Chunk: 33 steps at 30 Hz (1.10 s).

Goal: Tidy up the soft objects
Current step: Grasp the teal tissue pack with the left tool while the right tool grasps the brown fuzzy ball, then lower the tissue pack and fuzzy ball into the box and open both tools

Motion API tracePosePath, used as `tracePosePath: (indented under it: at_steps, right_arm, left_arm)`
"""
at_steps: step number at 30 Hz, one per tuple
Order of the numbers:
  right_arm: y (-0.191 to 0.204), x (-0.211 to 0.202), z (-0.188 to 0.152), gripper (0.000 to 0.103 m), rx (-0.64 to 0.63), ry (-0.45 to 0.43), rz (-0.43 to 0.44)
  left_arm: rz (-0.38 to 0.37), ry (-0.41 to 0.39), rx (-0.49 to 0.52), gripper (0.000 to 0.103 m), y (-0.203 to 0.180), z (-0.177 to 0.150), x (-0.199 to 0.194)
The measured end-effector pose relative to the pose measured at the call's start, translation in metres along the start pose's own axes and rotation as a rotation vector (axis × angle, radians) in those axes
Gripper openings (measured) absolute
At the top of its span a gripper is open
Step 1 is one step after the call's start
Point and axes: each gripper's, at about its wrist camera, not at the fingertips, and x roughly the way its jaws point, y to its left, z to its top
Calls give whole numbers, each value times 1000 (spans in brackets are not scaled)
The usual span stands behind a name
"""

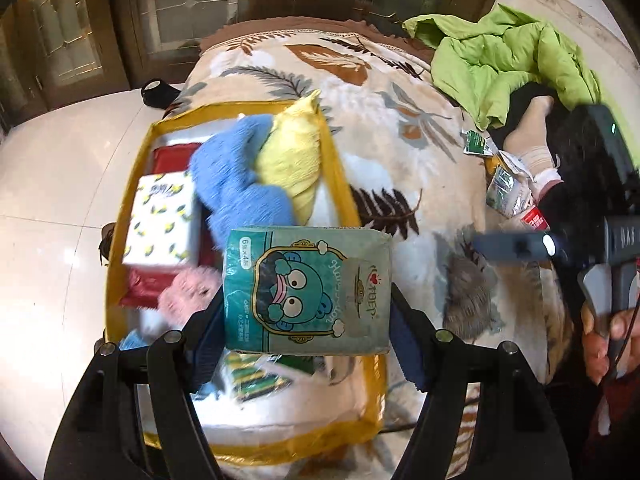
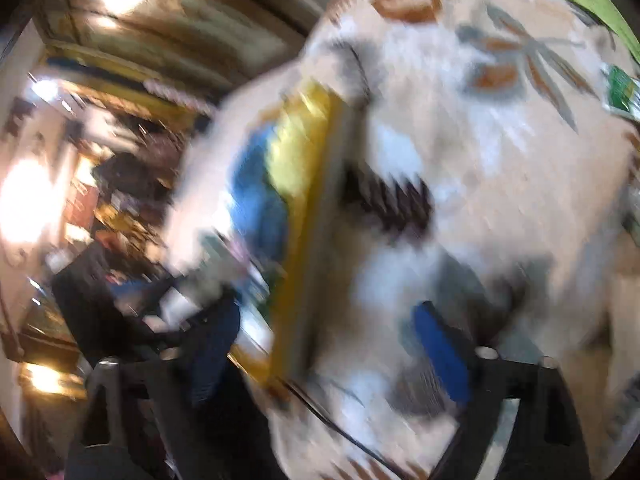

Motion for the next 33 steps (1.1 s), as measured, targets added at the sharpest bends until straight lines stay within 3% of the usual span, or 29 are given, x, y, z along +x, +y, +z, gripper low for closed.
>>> tracePosePath:
  at_steps: [3, 7, 10, 12, 13, 15, 21, 25, 27, 30, 33]
  right_arm:
    - [-20, 3, -17, 94, -2, 29, -133]
    - [-39, 38, -18, 96, 46, 98, -171]
    - [-23, 44, -18, 91, -68, 55, -244]
    - [-18, 41, -20, 66, -114, 57, -280]
    - [-18, 38, -20, 63, -130, 59, -279]
    - [-18, 31, -21, 60, -158, 66, -277]
    - [14, 33, -35, 58, -390, 43, -457]
    - [38, 22, -49, 57, -520, 24, -518]
    - [44, 7, -49, 56, -516, 4, -478]
    - [49, -12, -43, 56, -449, -16, -343]
    - [67, -6, -29, 57, -399, -23, -231]
  left_arm:
    - [-21, 2, -11, 72, 5, -6, 0]
    - [-37, 13, -44, 72, 10, -9, 5]
    - [-38, 13, -40, 72, 11, -11, 3]
    - [-33, 7, -37, 72, 12, -12, -1]
    - [-34, 5, -47, 72, 15, -11, -2]
    - [-38, 1, -66, 72, 20, -11, -2]
    - [-62, 4, -100, 72, 24, -15, -2]
    - [-62, 11, -103, 72, 28, -17, -1]
    - [-66, 6, -123, 72, 33, -17, -2]
    - [-58, 3, -123, 72, 36, -17, -2]
    - [-30, 3, -122, 72, 39, -17, -3]
